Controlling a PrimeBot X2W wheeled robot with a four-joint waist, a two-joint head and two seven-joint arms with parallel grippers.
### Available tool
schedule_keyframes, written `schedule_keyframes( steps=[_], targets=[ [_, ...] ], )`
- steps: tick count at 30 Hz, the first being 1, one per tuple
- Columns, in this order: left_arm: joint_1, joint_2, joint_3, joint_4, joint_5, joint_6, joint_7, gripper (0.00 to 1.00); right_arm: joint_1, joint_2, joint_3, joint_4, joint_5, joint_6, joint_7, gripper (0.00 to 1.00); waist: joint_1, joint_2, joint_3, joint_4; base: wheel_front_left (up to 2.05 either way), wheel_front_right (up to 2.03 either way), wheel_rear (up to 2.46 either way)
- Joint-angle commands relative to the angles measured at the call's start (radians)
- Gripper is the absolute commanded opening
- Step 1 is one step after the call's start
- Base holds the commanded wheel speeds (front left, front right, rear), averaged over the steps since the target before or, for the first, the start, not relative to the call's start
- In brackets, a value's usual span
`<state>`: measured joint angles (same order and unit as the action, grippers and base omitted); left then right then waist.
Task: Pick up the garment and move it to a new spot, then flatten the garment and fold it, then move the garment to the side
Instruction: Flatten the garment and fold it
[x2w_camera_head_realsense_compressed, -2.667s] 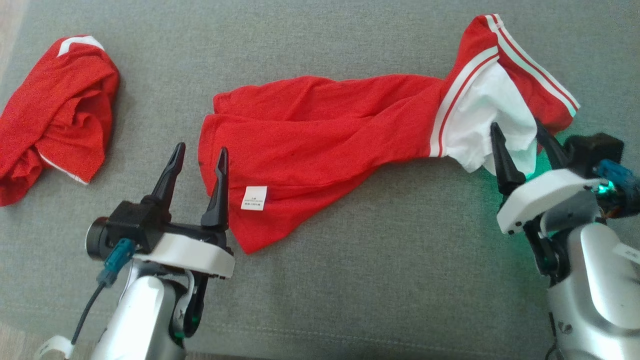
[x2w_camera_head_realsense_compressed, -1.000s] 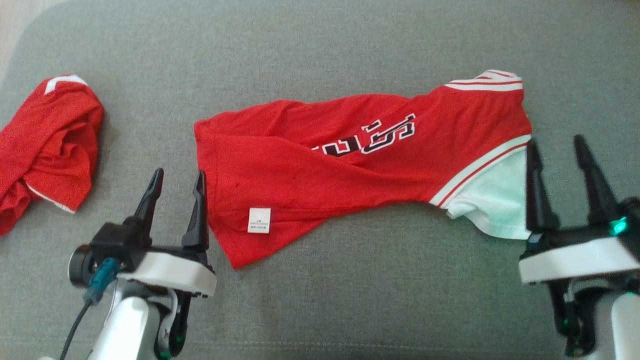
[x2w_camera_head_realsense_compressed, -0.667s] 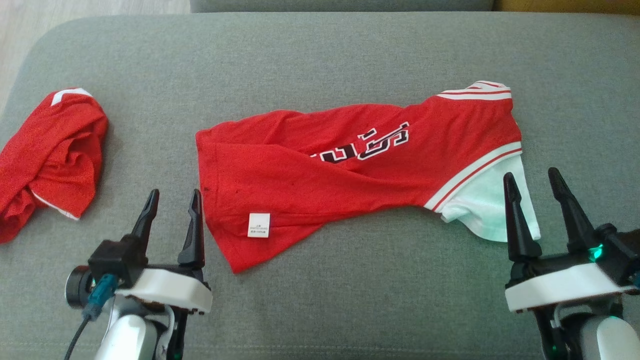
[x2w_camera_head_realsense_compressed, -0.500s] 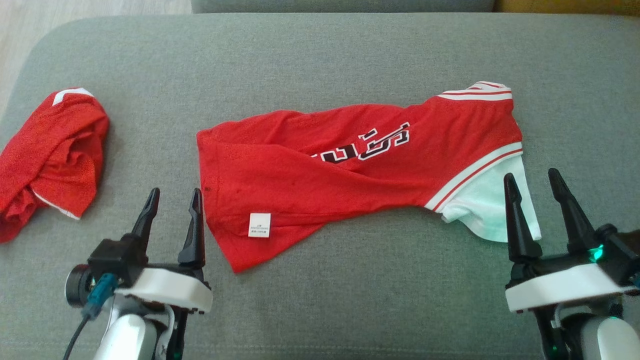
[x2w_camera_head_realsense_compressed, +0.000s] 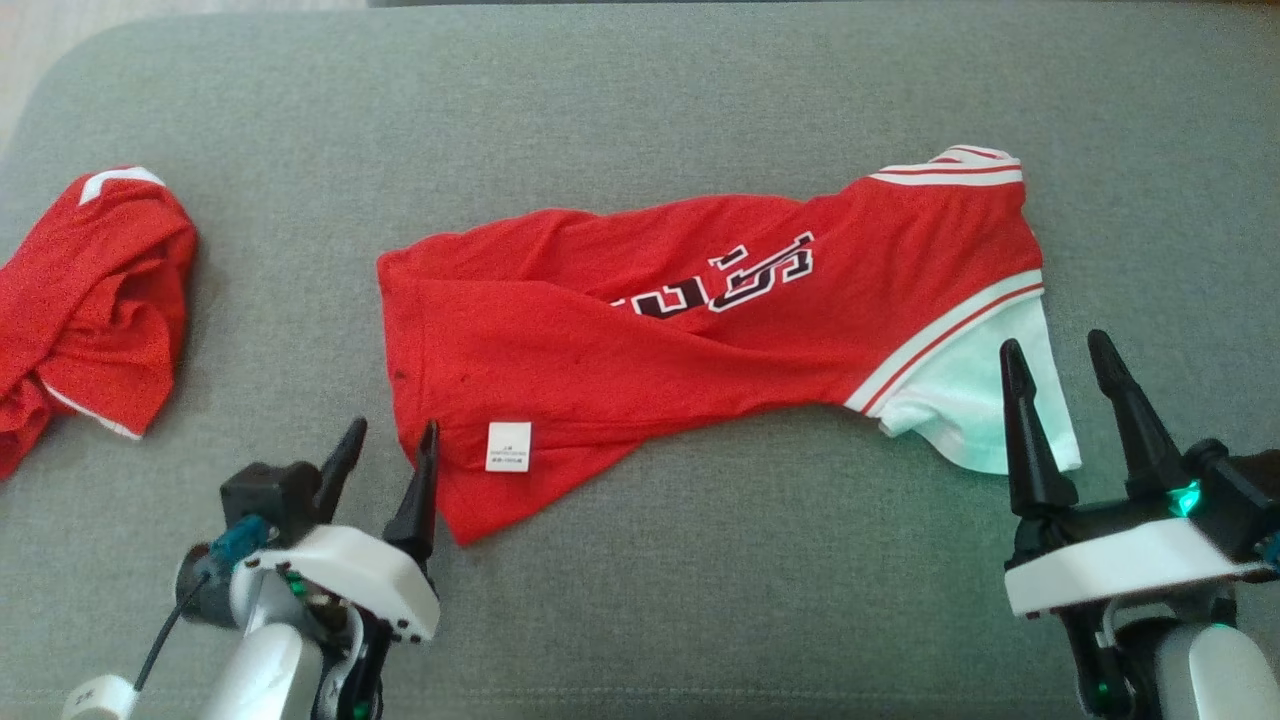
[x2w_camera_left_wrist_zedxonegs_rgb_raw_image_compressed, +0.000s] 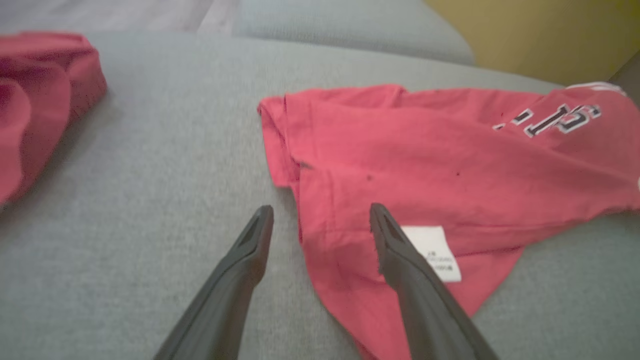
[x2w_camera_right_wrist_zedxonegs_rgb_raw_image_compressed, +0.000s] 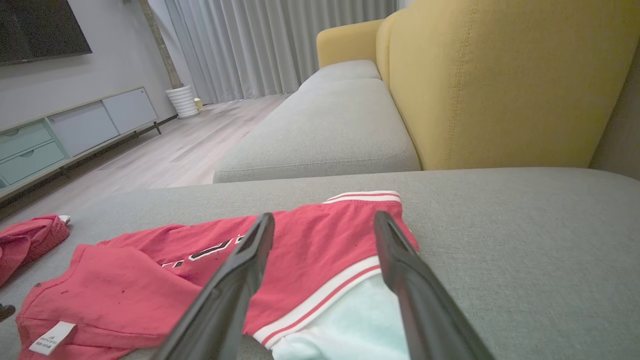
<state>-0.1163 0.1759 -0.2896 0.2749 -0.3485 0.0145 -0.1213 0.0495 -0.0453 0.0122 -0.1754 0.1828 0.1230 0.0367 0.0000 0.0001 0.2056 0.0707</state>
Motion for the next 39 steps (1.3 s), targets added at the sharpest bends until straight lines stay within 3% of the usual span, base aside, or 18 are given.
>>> schedule_keyframes(
  steps=[1,16,17,18,20,21,28,39],
  targets=[
    [-0.043,0.011,0.032,0.009,-0.018,-0.009,0.011,1.0,-0.033,-0.005,0.025,-0.027,0.012,0.008,-0.003,1.0,0.0,-0.0001,0.005,-0.008,0.0,0.0,0.0],
    [-0.092,0.003,0.029,0.146,-0.076,-0.073,-0.026,1.0,-0.034,-0.005,0.02,-0.002,0.026,0.008,-0.001,1.0,0.0,-0.0001,0.022,-0.023,0.0,0.0,0.0],
    [-0.097,0.004,0.026,0.156,-0.08,-0.08,-0.024,0.6,-0.034,-0.005,0.02,-0.001,0.027,0.008,0.0,1.0,0.0,-0.0001,0.022,-0.024,0.0,0.0,0.0],
    [-0.1,0.005,0.023,0.164,-0.084,-0.087,-0.024,0.37,-0.034,-0.005,0.02,0.001,0.027,0.008,0.0,1.0,0.0,-0.0001,0.021,-0.024,0.0,0.0,0.0],
    [-0.106,0.007,0.019,0.175,-0.088,-0.094,-0.031,0.04,-0.034,-0.005,0.018,0.003,0.027,0.008,0.001,1.0,0.0,-0.0001,0.02,-0.025,0.0,0.0,0.0],
    [-0.108,0.009,0.017,0.179,-0.087,-0.096,-0.037,0.0,-0.032,-0.005,0.016,0.005,0.028,0.008,0.002,1.0,0.0,-0.0001,0.019,-0.026,0.0,0.0,0.0],
    [-0.108,0.016,0.012,0.183,-0.08,-0.093,-0.071,0.0,-0.012,-0.005,-0.022,0.041,0.036,0.008,0.035,1.0,0.0,-0.0001,0.013,-0.025,0.0,0.0,0.0],
    [-0.107,0.016,0.001,0.103,-0.067,-0.073,-0.092,0.0,-0.035,-0.005,-0.124,0.26,0.018,0.008,0.167,1.0,0.0,-0.0001,0.042,0.005,0.0,0.0,0.0]
  ],
)
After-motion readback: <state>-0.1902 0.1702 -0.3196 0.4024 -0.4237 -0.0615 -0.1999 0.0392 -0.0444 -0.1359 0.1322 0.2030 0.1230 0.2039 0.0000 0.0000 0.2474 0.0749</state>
